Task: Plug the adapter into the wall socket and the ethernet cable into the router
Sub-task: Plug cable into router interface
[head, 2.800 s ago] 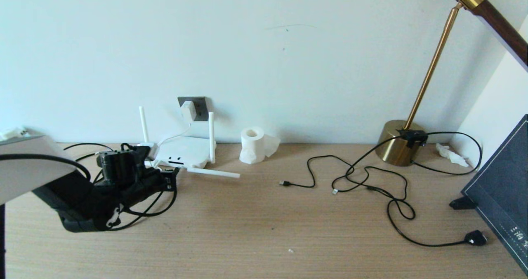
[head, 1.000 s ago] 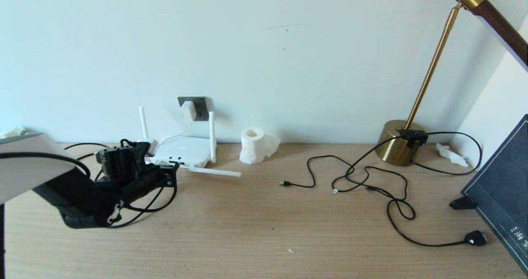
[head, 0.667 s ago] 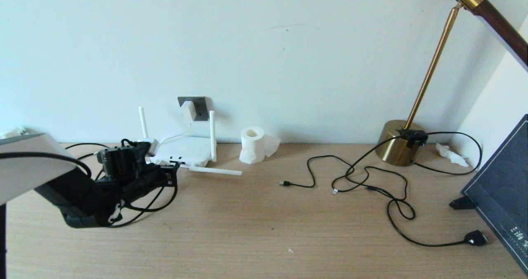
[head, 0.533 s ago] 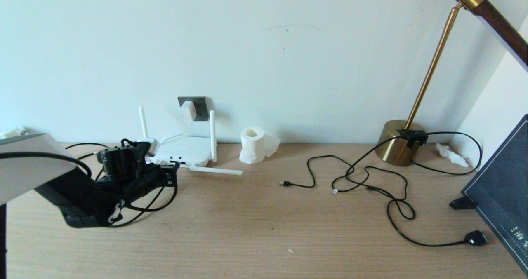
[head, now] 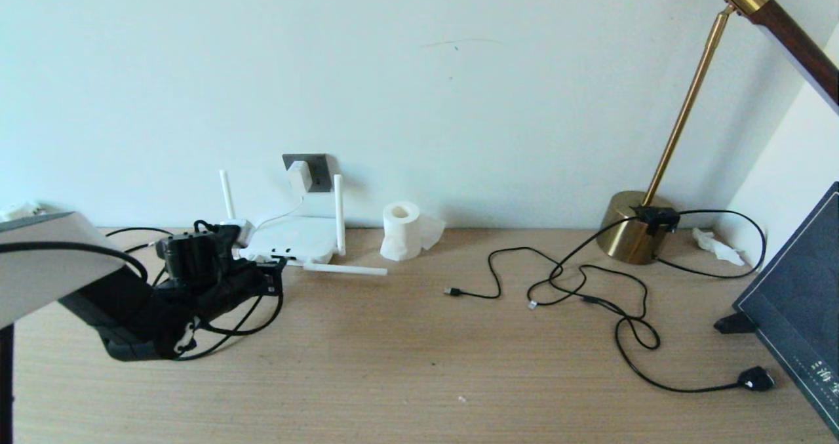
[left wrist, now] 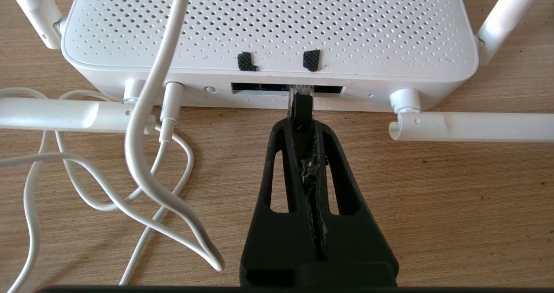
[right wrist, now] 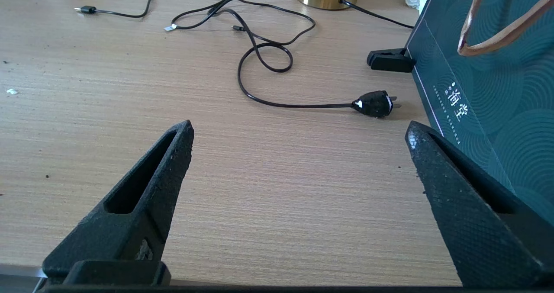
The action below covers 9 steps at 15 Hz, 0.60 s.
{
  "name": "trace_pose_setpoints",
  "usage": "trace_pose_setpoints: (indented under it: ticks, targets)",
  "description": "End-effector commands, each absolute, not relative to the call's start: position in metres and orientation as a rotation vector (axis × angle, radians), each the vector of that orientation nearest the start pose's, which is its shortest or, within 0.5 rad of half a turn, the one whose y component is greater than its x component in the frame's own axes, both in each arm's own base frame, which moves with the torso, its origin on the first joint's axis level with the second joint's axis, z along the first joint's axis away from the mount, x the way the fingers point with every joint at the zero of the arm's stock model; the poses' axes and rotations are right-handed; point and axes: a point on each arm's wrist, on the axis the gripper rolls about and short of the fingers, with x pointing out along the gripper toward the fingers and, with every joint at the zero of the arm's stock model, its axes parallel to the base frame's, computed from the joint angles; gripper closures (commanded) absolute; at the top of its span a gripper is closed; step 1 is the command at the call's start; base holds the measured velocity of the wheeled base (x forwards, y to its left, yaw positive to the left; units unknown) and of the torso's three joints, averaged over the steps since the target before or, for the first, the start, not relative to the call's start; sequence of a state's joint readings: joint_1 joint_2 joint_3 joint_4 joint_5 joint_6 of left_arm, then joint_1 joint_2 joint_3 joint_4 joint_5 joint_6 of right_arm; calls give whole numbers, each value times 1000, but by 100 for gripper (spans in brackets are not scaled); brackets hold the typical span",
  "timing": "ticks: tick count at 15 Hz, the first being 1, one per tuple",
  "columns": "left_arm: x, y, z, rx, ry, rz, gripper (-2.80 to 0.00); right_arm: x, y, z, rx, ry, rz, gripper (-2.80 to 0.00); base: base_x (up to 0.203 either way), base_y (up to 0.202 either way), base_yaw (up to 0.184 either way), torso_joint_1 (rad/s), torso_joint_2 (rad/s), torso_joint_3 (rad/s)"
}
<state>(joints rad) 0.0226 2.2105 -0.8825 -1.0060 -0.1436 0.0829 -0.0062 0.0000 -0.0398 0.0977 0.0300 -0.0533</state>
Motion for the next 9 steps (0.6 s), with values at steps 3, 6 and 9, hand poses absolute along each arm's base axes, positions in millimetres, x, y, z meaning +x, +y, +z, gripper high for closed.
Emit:
trace_pose_setpoints:
  ticks: [3, 6, 9]
  targets:
    - [394, 5, 55, 56, 311, -133, 0, -26, 1, 76, -53, 59, 26, -280, 0, 0, 0, 0, 0, 0]
    - [393, 5, 55, 57, 314, -133, 0, -26, 1, 76, -53, 59, 26, -280, 0, 0, 0, 0, 0, 0]
    - [393, 5, 54, 56, 316, -133, 0, -26, 1, 76, -53, 59, 26, -280, 0, 0, 0, 0, 0, 0]
